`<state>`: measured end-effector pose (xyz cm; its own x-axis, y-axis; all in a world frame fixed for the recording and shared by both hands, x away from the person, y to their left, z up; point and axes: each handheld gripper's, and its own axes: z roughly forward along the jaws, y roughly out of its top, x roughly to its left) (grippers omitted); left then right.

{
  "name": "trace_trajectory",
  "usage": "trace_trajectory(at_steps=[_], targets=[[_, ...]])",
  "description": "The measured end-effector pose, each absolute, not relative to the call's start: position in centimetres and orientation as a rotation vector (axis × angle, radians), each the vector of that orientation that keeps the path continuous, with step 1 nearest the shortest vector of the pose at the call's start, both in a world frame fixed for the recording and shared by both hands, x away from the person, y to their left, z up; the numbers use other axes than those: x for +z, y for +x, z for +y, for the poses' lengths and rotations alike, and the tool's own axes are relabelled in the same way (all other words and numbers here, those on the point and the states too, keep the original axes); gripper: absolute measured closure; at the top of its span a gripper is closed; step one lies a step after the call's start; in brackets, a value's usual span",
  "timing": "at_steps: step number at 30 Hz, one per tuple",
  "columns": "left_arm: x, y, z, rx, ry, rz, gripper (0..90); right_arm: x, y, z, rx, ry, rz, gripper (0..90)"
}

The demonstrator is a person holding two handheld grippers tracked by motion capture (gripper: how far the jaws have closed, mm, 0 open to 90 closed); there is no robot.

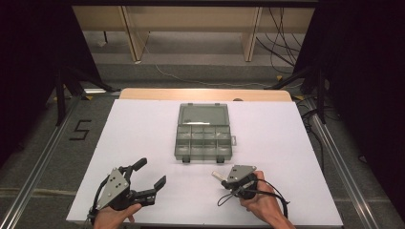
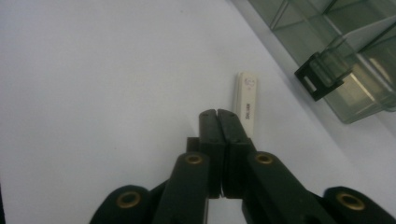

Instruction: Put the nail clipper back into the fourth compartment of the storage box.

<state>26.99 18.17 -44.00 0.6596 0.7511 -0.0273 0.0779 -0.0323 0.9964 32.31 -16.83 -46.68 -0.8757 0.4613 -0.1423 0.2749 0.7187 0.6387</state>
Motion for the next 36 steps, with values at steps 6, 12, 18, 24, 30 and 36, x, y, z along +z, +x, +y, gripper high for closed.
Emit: trace_trajectory(at_steps=[6, 12, 18, 24, 30, 36], targets=[[-44.0, 27.0, 18.1, 0.622, 1.530, 0.715, 15.5, -45.7, 32.4, -16.8, 0.915, 0.575, 2.626, 76.8], [-44.1, 27.0, 18.1, 0.619, 1.534, 0.717, 15.5, -45.3, 33.7, -16.8, 0.835, 0.669, 2.653, 50.0], [-44.1, 27.1, 18.1, 0.619, 1.532, 0.718, 15.5, -45.5, 35.3, -16.0, 0.719, 0.670, 2.740, 33.6], [-44.1, 27.0, 18.1, 0.618, 1.533, 0.718, 15.5, -45.8, 35.8, -15.1, 0.636, 0.643, 2.803, 28.6], [-44.1, 27.0, 18.1, 0.618, 1.534, 0.718, 15.5, -46.1, 36.2, -14.6, 0.575, 0.644, 2.837, 33.0], [-44.1, 27.1, 18.1, 0.618, 1.536, 0.715, 15.6, -46.1, 36.9, -14.4, 0.539, 0.671, 2.867, 41.6]])
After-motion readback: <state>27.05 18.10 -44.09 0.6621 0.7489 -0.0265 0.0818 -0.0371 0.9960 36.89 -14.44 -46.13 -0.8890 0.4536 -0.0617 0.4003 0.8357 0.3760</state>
